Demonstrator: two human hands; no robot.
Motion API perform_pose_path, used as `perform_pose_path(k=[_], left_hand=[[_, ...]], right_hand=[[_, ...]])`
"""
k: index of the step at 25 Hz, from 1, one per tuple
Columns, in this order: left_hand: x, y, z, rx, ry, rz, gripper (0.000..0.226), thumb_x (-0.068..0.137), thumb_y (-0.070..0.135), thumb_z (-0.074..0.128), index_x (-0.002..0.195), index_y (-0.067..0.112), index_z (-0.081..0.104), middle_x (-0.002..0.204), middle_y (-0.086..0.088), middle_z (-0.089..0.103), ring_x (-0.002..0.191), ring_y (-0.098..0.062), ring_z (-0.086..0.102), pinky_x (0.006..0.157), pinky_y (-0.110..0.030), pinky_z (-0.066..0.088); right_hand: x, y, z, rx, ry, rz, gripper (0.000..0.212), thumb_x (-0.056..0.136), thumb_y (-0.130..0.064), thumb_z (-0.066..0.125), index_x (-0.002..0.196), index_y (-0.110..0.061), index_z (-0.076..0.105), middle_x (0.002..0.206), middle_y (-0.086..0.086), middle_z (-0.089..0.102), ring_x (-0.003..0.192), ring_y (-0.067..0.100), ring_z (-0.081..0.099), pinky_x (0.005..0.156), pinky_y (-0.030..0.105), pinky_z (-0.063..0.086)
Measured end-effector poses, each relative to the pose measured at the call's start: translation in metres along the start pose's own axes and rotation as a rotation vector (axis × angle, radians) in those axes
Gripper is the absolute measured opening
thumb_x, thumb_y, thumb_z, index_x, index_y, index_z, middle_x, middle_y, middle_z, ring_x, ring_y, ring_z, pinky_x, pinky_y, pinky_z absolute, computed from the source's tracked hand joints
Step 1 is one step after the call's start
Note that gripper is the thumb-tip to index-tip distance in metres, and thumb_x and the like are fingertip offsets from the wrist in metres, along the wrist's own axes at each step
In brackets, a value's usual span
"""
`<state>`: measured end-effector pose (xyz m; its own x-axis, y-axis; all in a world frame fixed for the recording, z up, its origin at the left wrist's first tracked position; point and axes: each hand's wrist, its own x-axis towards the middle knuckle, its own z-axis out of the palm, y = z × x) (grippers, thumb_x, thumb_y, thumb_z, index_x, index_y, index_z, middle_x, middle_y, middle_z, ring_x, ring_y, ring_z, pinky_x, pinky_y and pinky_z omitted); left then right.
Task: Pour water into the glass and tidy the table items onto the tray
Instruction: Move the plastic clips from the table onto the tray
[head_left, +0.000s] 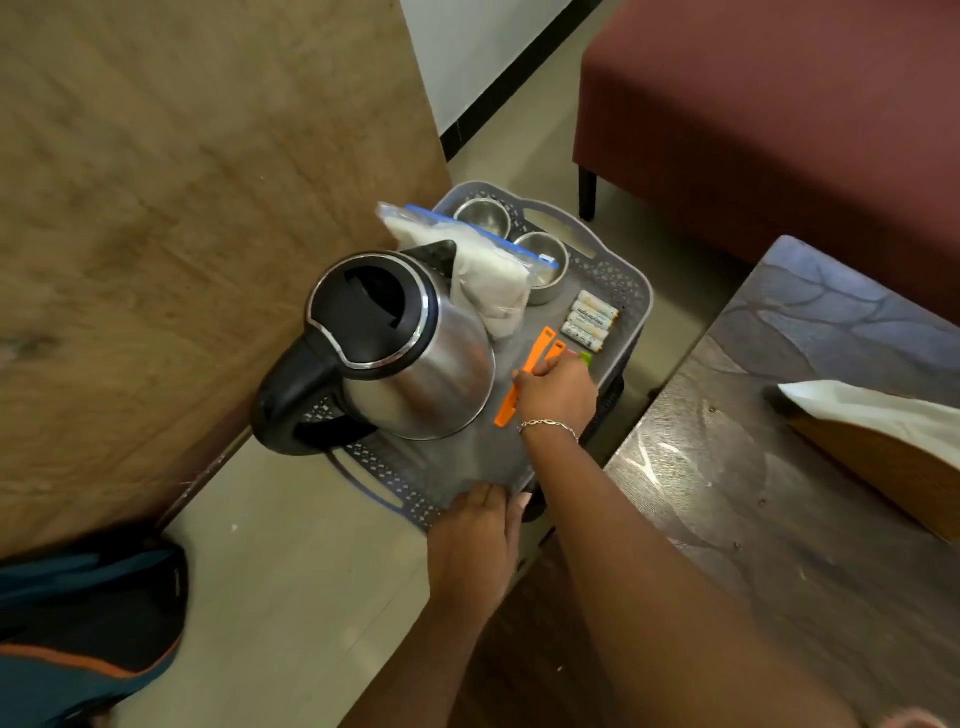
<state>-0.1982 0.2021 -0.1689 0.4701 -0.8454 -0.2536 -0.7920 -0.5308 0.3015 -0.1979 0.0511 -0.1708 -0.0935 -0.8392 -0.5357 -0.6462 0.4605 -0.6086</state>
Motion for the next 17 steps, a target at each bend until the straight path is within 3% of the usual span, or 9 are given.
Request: perform_pose_path(k=[4,7,17], left_hand=[[0.006,-0.010,0.011,0.116,0.189,0.102,0.063,0.098,0.036,0.017,0.060,0.018,0.064,0.053,0.003,0.061,0.041,-0.011,0.054,0.034,-0.015,0.038],[0.006,-0.008,0.015,0.120,0.166,0.118,0.043,0.084,0.033,0.032,0.057,0.020,0.063,0.051,0.006,0.060,0.039,-0.008,0.053,0.036,-0.013,0.035],[0.008,-0.011,0.012,0.087,0.157,0.082,0.034,0.074,0.029,0.037,0.053,0.020,0.062,0.047,0.008,0.057,0.035,-0.006,0.049,0.035,-0.010,0.032]], right_hand=[[0.016,-0.007,0.025,-0.090,0.036,-0.003,0.015,0.082,-0.013,0.061,0.092,-0.002,0.060,0.103,0.019,0.066,0.101,0.035,0.060,0.076,0.035,0.046],[0.024,-0.006,0.032,-0.098,0.056,0.036,0.021,0.081,-0.011,0.059,0.098,0.001,0.059,0.105,0.021,0.064,0.103,0.036,0.059,0.080,0.038,0.047],[0.019,-0.005,0.040,-0.144,0.050,0.030,0.018,0.084,-0.010,0.058,0.099,0.000,0.058,0.110,0.021,0.062,0.104,0.037,0.058,0.082,0.039,0.046]])
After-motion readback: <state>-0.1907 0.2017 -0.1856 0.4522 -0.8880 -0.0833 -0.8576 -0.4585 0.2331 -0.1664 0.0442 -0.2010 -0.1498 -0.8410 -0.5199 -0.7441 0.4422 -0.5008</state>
